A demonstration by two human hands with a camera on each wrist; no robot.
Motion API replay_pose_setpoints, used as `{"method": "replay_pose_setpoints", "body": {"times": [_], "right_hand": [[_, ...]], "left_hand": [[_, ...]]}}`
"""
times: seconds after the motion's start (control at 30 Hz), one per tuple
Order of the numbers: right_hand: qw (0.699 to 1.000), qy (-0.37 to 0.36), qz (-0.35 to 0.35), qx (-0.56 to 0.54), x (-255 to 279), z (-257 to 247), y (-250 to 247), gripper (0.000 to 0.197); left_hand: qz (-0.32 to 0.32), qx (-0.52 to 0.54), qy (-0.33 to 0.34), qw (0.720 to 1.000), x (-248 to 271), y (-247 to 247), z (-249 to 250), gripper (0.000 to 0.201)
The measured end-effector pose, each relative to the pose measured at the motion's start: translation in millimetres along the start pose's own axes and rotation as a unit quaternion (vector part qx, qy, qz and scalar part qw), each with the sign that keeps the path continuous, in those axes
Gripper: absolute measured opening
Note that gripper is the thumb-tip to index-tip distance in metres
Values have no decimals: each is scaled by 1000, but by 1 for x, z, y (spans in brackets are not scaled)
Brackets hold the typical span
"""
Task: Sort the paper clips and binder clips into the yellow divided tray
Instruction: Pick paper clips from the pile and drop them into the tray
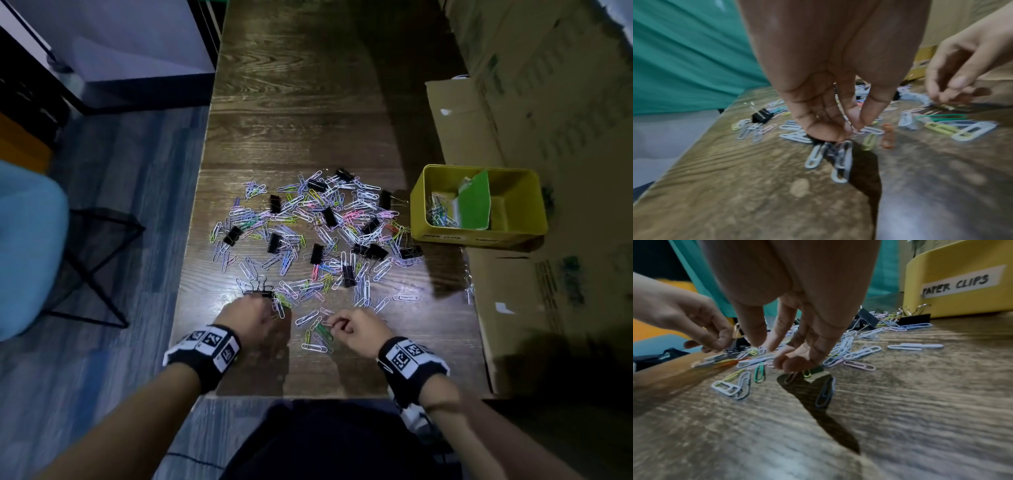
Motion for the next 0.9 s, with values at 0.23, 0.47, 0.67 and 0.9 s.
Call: {"method": "replay_pose_setpoints", "body": {"times": [0.23, 0.47, 0.67, 0.9], "right_hand": [[998, 1, 60, 14, -5, 6, -6, 25], [956, 110, 159, 223, 8, 30, -12, 87], [959, 106, 124, 231, 9, 15, 11, 103], [979, 46, 124, 156, -2, -6, 25, 61]], "left_hand": [[125, 60, -35, 990, -19, -18, -20, 29], [93, -7, -129, 987, 22, 20, -15, 53], [84, 8, -112, 990, 14, 36, 41, 70], [69, 62, -45, 995, -7, 44, 83, 46]]}}
Point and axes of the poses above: each hand's wrist, its own x-axis away from the middle knuckle, its own y-axis out of the palm, z = x × y, the point moved 4 cm from there along -x, towards the middle knuckle, and after that the axes turned 11 degrees about z, right-handed, at the moved point
